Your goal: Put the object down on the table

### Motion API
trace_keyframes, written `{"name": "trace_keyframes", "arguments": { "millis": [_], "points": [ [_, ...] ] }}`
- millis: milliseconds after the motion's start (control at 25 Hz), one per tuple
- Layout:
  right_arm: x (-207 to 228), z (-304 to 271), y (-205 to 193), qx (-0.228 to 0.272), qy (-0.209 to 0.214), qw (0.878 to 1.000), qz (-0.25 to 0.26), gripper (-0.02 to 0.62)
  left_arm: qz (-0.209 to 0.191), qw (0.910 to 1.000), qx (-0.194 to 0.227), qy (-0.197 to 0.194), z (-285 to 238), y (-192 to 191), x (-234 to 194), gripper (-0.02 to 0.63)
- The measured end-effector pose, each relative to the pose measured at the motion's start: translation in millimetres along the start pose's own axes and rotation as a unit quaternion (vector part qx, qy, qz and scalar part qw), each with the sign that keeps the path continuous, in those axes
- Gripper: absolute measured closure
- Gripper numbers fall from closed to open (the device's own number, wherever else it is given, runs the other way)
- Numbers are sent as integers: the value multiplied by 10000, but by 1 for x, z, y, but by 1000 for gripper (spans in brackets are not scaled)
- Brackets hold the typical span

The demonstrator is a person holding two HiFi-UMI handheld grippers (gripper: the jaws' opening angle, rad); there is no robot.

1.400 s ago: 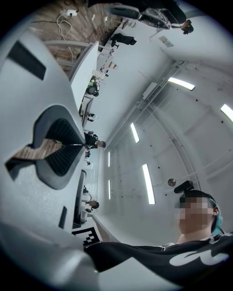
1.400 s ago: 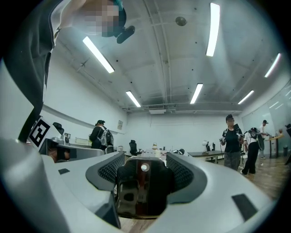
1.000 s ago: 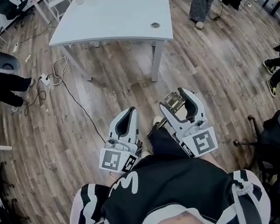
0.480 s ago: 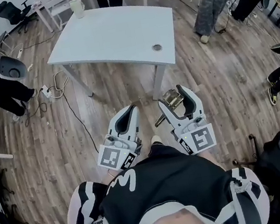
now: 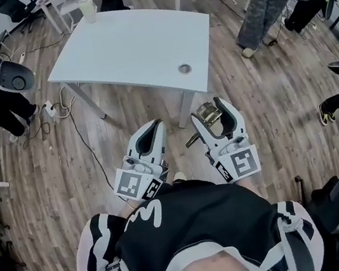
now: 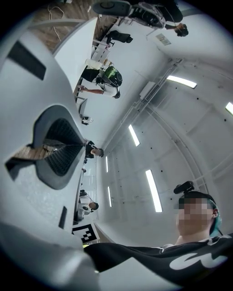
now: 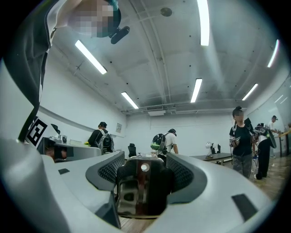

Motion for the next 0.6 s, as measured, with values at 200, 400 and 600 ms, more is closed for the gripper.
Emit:
{"name": "trace_keyframes", "arguments": {
  "millis": [200,400,600],
  "points": [
    [1,-12,-5,-63,194,9996,-180,295,-16,9999,-120,64,-8,-7,-7,595],
    [12,-14,-6,24,198,9995,-232,295,-110,9998,-112,118,-20,-7,-6,595],
    [27,-16,-18,-111,183,9995,-253,295,-89,9994,-181,284,-21,-10,-8,595]
  ]
}}
Point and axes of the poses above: the fingertips, and each gripper's own axes: z backward along the fingers, x to its right, y out of its top, the point moved 5 cm from there along z, backward along the fingers, and after that the axes turned 3 degrees about -x, right-handed, at the moved point
